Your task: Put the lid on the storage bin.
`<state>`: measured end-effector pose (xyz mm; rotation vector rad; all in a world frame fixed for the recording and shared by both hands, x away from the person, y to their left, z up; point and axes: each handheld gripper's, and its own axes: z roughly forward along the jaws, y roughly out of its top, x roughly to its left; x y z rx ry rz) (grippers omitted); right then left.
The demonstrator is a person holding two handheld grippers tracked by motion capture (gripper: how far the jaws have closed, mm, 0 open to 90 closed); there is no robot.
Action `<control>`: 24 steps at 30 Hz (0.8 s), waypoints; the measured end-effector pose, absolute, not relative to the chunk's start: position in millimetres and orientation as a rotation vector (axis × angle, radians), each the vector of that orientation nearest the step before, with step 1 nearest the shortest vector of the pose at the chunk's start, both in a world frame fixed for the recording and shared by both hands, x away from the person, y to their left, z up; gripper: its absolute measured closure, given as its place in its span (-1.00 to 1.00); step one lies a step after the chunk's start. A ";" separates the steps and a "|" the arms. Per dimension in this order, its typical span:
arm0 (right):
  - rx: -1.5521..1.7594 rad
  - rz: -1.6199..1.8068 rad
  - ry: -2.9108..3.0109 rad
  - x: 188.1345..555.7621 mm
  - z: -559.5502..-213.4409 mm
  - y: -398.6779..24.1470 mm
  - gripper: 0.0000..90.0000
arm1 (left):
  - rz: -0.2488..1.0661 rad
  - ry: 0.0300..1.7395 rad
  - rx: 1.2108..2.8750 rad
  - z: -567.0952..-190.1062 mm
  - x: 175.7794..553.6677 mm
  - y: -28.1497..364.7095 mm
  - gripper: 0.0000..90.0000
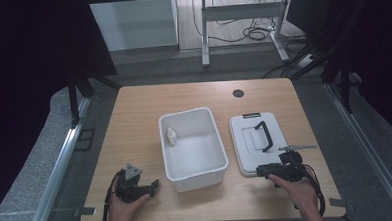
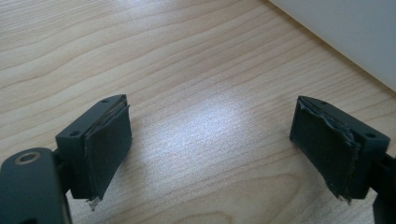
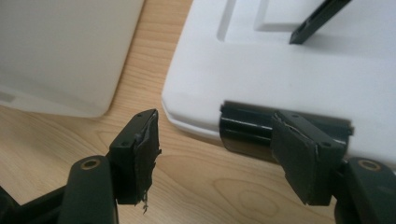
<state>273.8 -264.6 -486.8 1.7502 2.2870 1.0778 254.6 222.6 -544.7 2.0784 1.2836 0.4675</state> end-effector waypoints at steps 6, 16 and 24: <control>1.771 1.043 2.301 270.8 -492.3 -268.0 -0.27 | 0.464 1.279 2.081 -544.7 255.2 222.8 -0.73; 1.775 1.090 2.287 271.2 -485.5 -271.0 -0.27 | 0.467 1.281 2.080 -544.8 254.5 222.8 -0.73; 1.820 1.071 2.302 278.3 -472.1 -270.3 -0.27 | 0.466 1.281 2.079 -544.8 254.5 222.8 -0.73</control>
